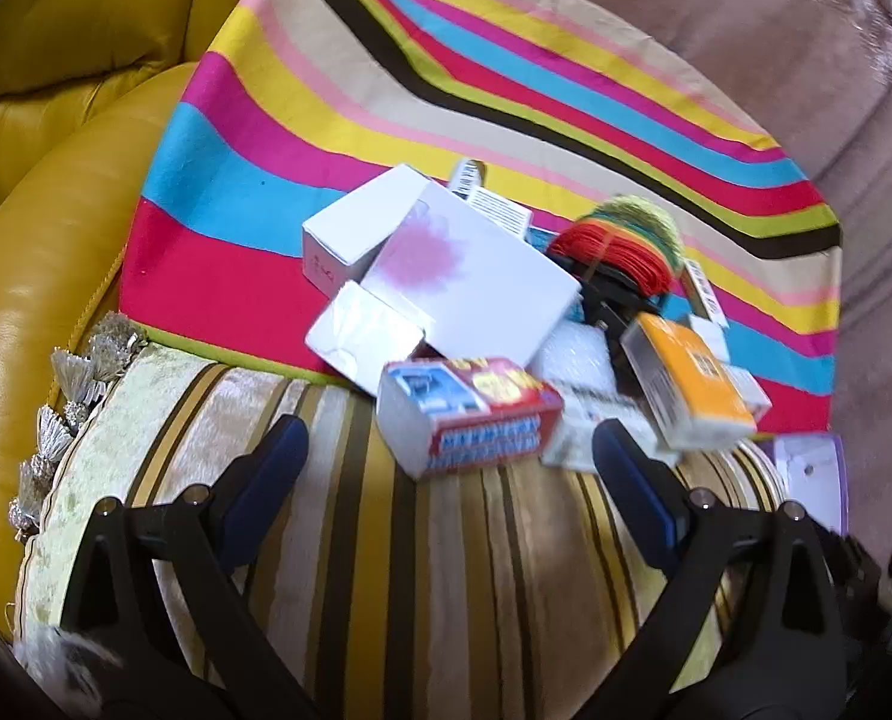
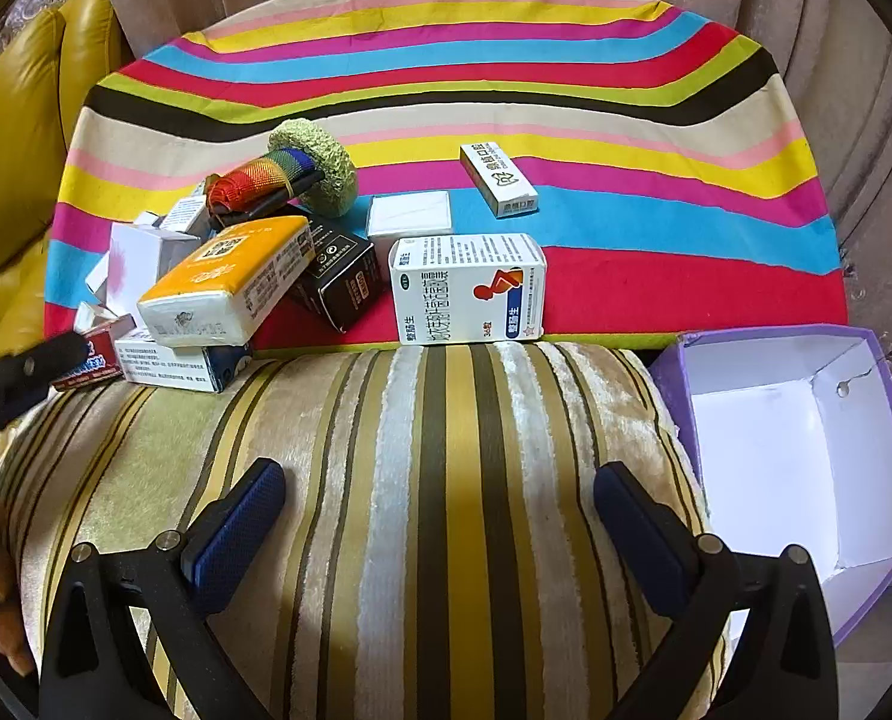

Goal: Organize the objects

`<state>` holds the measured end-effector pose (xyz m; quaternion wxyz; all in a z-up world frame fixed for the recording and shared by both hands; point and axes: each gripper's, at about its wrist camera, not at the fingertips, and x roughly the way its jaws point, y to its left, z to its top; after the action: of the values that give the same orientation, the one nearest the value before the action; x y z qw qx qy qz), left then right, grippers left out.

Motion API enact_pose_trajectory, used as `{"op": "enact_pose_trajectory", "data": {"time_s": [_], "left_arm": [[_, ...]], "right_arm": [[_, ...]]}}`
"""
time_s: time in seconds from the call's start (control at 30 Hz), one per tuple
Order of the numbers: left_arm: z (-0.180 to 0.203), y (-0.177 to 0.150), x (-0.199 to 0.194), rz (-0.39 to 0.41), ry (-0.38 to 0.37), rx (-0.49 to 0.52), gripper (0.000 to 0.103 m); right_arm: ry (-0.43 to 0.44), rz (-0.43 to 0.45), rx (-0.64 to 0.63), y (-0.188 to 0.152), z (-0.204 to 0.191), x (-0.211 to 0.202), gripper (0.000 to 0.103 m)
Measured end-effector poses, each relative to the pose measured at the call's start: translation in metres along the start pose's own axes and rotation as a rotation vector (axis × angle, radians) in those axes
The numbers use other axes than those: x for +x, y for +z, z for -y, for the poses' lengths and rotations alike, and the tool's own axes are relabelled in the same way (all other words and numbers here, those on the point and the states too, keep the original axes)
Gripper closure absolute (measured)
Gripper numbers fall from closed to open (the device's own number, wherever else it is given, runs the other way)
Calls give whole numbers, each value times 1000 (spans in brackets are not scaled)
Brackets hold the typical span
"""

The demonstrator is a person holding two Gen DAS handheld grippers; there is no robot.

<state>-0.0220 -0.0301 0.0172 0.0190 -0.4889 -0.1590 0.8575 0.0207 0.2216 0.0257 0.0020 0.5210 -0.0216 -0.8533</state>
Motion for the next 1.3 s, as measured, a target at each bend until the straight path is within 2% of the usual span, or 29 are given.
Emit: {"op": "enact_pose_trajectory", "data": {"time_s": [0.17, 0.23, 0.3, 0.33, 0.47, 0.6, 0.67, 0.77, 0.87, 1.1, 1.2, 1.27, 1.3], "left_arm": [[4, 8, 16, -57, 36, -39, 7], [8, 9, 21, -65, 64, -26, 16], [10, 8, 23, -71, 59, -13, 20], [9, 8, 23, -72, 68, -5, 28], [7, 5, 22, -73, 62, -8, 30], [8, 0, 16, -51, 71, 0, 31], [6, 0, 11, -36, 74, 0, 31], [5, -1, 6, -6, 69, -1, 31], [7, -4, -2, 29, 74, 11, 31], [20, -7, -11, 81, 125, 60, 31], [21, -8, -15, 98, 149, 71, 31], [23, -7, -17, 109, 162, 81, 31], [24, -7, -17, 112, 165, 87, 31]], "right_arm": [[9, -2, 7, 1, 1, 1, 0], [8, -7, 5, 2, 2, 1, 0], [10, -18, -2, 4, 2, 2, 0], [18, -31, -12, 6, 3, 3, 0], [83, -66, -27, 12, 10, 2, 0], [155, -6, 51, 17, 28, -9, 0], [95, 66, 60, 25, 36, -14, 0], [55, 82, -23, 33, 29, -8, 0], [45, 66, -88, 43, 17, 8, 0], [13, 29, -121, 63, 10, 33, 1], [-15, 11, -142, 66, 7, 43, 8], [-18, -13, -148, 68, 7, 50, 18], [-19, -30, -147, 68, 8, 54, 28]]}}
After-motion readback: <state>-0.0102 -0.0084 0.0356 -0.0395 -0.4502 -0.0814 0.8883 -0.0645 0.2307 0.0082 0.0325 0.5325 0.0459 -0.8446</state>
